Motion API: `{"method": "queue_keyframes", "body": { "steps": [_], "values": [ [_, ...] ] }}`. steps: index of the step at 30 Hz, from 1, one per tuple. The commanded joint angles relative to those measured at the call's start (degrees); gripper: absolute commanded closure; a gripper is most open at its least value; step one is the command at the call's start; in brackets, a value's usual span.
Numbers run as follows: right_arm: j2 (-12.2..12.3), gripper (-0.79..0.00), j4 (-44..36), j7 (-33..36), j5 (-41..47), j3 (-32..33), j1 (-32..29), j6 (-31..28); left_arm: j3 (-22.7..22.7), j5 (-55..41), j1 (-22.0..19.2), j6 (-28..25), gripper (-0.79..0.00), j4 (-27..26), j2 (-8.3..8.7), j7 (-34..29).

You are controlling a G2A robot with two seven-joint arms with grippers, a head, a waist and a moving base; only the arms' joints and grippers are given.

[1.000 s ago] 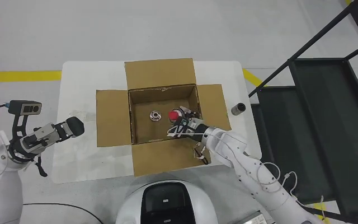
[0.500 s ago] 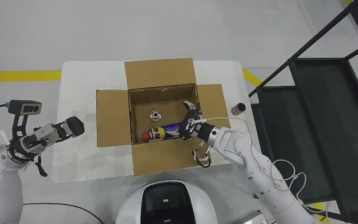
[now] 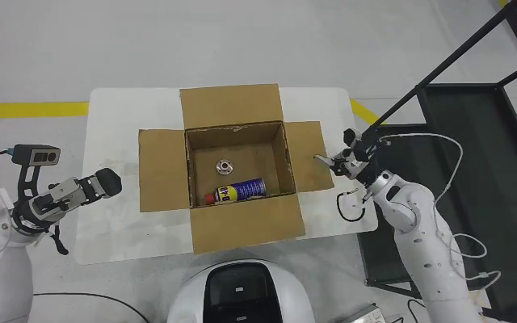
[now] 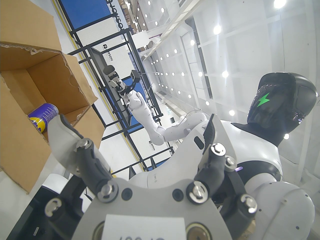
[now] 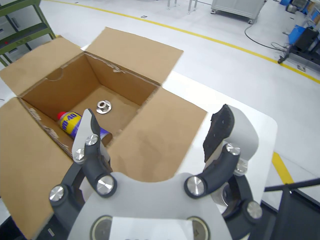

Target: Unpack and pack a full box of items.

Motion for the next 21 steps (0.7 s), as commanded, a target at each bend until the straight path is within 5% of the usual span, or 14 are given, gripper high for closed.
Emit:
{"method": "queue_keyframes", "body": {
  "steps": [1,21],
  "values": [
    [0.10,-0.785,4.62,-0.23,0.33,0.61,1.34,0.20,0.00,0.00,0.00,0.00,-0.785,0.00,0.00,0.00],
    [-1.19,-0.785,42.90,-7.16,-5.34,-7.29,20.31,6.40,0.00,0.00,0.00,0.00,-0.785,0.00,0.00,0.00]
  ]
}}
